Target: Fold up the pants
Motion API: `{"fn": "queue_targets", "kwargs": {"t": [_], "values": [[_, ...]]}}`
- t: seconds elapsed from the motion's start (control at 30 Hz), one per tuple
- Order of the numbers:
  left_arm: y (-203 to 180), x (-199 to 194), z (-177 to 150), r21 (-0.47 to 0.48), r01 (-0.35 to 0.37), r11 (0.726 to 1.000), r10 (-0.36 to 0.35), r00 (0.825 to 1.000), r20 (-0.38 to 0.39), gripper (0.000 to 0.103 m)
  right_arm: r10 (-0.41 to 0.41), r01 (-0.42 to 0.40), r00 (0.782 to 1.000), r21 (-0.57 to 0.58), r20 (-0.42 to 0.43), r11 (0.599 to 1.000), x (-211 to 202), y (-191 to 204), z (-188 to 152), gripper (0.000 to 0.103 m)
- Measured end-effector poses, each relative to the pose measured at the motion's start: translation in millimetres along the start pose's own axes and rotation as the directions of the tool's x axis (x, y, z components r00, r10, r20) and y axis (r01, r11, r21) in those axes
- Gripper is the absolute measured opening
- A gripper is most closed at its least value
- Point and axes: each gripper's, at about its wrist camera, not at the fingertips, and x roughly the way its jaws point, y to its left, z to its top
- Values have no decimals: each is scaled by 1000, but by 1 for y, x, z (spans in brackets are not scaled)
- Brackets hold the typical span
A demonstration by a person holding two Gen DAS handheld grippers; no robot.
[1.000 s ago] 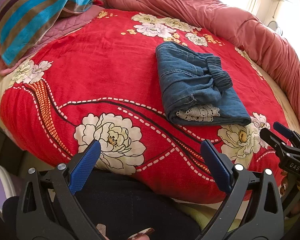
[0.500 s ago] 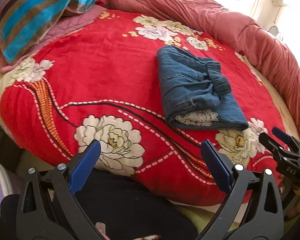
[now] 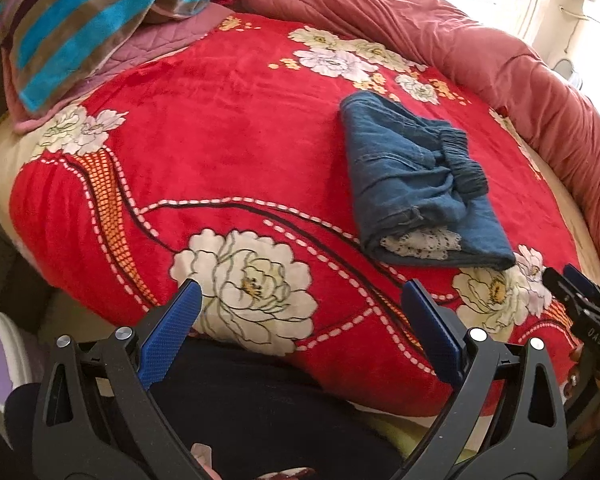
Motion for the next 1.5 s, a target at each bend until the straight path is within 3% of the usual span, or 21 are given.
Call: {"fn": "queue_targets", "kwargs": {"t": [0.17, 0.3, 0.43, 0.5, 0.6, 0.67, 0.73, 0.8, 1.07, 1.2, 1.4, 1.5], "values": [[24, 2, 9, -53, -55, 997, 55, 998, -8, 93, -135, 135, 991, 93, -2, 987, 3, -53, 4, 98], [62, 4, 35, -117, -135, 984, 137, 990, 11, 93, -300, 300, 954, 156, -25, 941, 12, -112, 13, 98], [104, 25, 81, -112, -234, 966, 237, 971, 15, 93, -415, 421, 906, 271, -83, 866, 26, -181, 32, 98], [127, 47, 110, -115, -270, 956, 273, 962, 10, 93, -471, 485, 872, 352, -131, 801, 38, -219, 42, 98], [155, 83, 147, -125, -277, 953, 280, 960, 7, 93, -499, 521, 849, 438, -175, 732, 56, -261, 49, 98], [170, 109, 167, -120, -297, 947, 301, 954, 12, 93, -548, 596, 799, 451, -247, 665, 80, -283, 44, 99], [186, 139, 179, -102, -323, 941, 325, 946, -4, 94, -529, 589, 804, 490, -272, 643, 93, -291, 35, 99], [197, 161, 181, -106, -294, 950, 293, 956, -23, 95, -566, 615, 782, 476, -263, 629, 94, -288, 36, 99], [196, 159, 183, -111, -297, 948, 299, 954, -4, 95, -607, 657, 746, 446, -273, 608, 110, -290, 41, 99], [194, 163, 182, -100, -320, 942, 321, 947, -1, 95, -584, 635, 765, 468, -270, 615, 107, -296, 40, 99], [194, 164, 185, -96, -325, 941, 326, 945, -3, 95, -574, 626, 773, 476, -272, 618, 107, -298, 41, 99], [192, 164, 186, -88, -336, 938, 337, 941, -3, 95, -588, 644, 759, 457, -281, 613, 108, -294, 45, 99]]}}
